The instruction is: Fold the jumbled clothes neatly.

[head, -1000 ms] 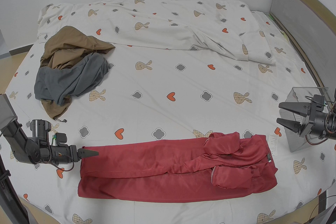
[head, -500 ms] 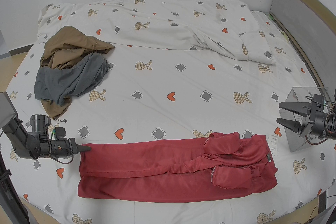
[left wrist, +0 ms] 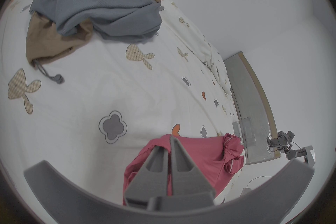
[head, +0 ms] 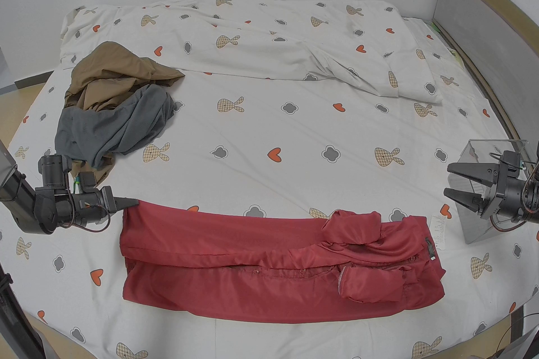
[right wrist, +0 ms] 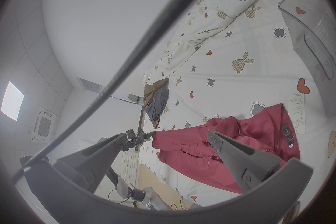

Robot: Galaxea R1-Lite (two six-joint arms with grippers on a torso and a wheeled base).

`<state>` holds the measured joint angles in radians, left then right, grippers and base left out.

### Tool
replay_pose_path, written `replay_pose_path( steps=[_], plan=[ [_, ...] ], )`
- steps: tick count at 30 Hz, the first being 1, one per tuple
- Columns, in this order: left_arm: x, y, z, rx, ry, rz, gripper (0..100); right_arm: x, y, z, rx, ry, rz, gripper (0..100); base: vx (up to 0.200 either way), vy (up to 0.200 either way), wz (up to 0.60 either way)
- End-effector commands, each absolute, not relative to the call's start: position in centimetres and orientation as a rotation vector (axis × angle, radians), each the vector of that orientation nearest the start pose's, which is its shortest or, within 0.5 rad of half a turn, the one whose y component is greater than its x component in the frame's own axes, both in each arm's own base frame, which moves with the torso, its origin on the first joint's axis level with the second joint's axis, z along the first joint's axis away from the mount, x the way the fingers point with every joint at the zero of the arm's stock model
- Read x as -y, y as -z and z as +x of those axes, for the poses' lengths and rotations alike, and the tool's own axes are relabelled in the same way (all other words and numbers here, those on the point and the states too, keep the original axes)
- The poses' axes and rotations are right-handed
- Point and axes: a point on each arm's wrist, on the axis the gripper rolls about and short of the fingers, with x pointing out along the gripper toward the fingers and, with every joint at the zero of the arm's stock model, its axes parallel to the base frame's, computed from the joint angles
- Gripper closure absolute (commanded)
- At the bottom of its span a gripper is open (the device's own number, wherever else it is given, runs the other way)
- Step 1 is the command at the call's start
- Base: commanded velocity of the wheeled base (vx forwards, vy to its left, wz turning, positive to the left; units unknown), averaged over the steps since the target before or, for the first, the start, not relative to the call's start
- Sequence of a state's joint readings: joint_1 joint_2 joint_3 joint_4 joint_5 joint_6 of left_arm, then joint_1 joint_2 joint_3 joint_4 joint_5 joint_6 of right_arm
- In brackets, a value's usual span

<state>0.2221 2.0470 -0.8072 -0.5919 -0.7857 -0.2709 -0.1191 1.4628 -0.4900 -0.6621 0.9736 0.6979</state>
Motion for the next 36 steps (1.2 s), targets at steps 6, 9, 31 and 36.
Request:
replay_pose_path(
  steps=[6, 9, 31, 36],
  plan=[
    [-6.2, -5.5, 33.9, -0.684, 0.453, -0.594, 100, 0.7, -16.8, 21.8, -0.565, -0.723, 0.818, 0, 0.0, 0.0, 0.0],
    [-6.3, -5.4, 33.8, -0.691, 0.449, -0.6, 100, 0.7, -16.8, 21.8, -0.565, -0.723, 0.818, 0, 0.0, 0.0, 0.0],
    [-9.4, -2.9, 29.4, -0.698, 0.433, -0.343, 0, 0.8, -16.8, 21.8, -0.563, -0.722, 0.817, 0, 0.0, 0.0, 0.0],
    [-8.7, -1.8, 29.2, -0.733, 0.441, -0.342, 0, 0.8, -16.7, 21.8, -0.564, -0.718, 0.819, 0, 0.0, 0.0, 0.0]
  ],
)
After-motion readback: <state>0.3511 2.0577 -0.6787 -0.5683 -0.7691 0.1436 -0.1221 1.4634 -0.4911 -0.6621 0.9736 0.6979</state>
